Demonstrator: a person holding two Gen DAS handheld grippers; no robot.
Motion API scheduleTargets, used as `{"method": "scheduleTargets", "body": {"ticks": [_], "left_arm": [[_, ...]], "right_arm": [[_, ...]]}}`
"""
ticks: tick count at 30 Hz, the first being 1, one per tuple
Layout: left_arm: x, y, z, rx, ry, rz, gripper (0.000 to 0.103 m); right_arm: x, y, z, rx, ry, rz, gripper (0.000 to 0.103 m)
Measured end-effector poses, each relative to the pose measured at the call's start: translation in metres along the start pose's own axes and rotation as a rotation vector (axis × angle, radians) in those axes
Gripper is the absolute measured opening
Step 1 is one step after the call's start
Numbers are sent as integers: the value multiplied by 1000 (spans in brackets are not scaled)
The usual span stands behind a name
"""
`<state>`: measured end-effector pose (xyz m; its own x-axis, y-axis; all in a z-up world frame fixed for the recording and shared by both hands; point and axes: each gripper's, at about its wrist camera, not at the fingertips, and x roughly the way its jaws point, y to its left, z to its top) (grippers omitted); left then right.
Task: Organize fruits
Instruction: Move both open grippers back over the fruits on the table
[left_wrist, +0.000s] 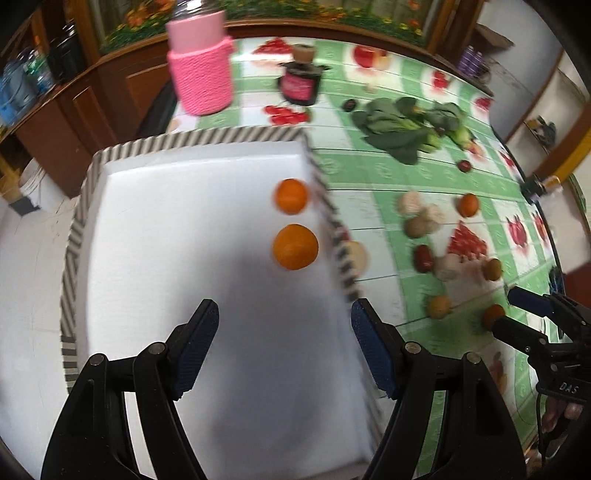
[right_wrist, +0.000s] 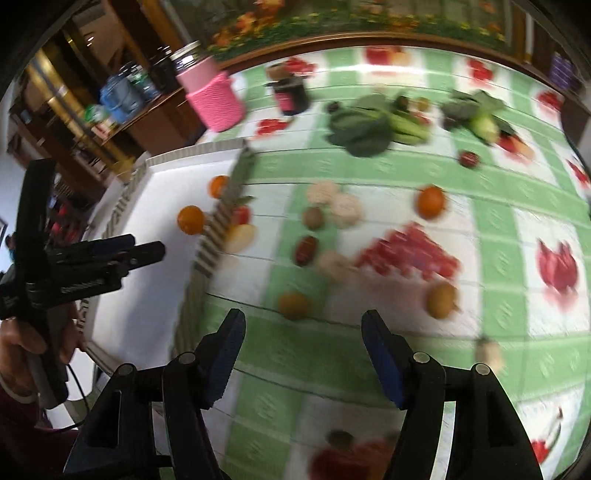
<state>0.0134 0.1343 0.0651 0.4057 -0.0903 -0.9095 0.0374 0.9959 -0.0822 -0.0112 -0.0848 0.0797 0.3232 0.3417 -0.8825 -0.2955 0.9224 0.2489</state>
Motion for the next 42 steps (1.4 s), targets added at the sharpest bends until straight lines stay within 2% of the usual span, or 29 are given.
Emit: {"method": "scheduleTargets", "body": {"ticks": [7, 18, 24, 42], "left_arm": [[-3, -39, 2, 84, -12, -47, 74], [12, -91, -8, 208, 22, -91, 74], [18, -104, -8, 230, 30, -101, 74], [21, -117, -10, 279, 33, -69, 74]], "right_arm": [[-14, -37, -25, 66, 2, -56, 68], [-7, -50, -39, 71, 27, -71, 67], [1, -51, -39, 60, 35, -68, 61], [-2, -53, -36, 45, 49, -80, 62]]}}
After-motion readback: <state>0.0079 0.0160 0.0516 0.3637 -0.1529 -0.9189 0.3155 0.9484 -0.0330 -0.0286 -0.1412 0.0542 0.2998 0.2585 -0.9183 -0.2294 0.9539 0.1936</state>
